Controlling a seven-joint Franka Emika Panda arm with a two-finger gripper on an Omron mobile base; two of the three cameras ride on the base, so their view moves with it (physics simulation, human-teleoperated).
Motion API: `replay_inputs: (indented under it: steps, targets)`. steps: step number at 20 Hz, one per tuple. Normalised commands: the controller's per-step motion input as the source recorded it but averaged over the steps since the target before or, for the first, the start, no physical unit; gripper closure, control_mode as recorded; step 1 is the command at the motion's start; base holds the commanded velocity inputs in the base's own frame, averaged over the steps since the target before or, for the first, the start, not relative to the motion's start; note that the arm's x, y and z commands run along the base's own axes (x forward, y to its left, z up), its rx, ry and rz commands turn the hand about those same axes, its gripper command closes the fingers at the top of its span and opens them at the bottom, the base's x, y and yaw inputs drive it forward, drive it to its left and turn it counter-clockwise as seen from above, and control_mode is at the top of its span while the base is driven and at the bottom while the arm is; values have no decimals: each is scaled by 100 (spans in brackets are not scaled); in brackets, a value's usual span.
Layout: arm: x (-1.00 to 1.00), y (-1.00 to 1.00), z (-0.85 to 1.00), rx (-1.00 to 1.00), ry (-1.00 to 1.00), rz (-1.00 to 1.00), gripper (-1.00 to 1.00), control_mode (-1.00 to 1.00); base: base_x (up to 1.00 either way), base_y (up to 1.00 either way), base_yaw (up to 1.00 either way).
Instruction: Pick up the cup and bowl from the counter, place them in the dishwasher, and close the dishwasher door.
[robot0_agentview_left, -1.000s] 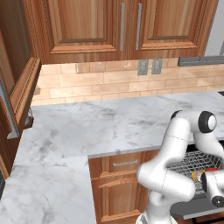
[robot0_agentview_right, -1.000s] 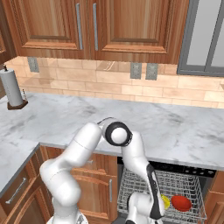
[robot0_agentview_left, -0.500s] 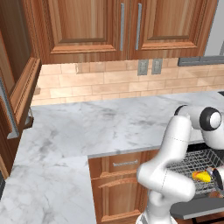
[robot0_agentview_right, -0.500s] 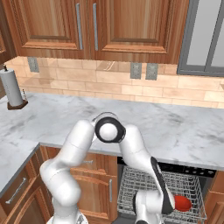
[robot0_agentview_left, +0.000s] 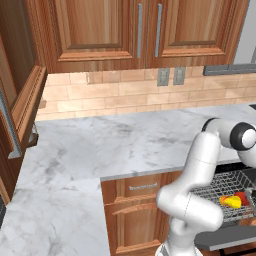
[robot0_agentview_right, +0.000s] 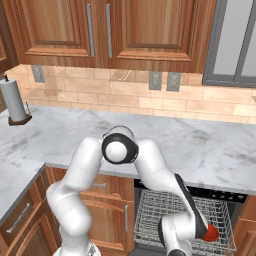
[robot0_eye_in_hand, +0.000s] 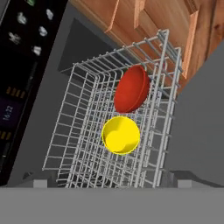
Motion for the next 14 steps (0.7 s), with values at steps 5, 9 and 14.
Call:
replay_inputs:
  steps: [5,9,14]
  targets:
    - [-35,0,0,3,-6,-2,-100,-100,0,0,0]
    - [-50,0,0,0,-15,0,-100,-100,0,0,0]
    - [-44,0,0,-3,-20,0,-100,-100,0,0,0]
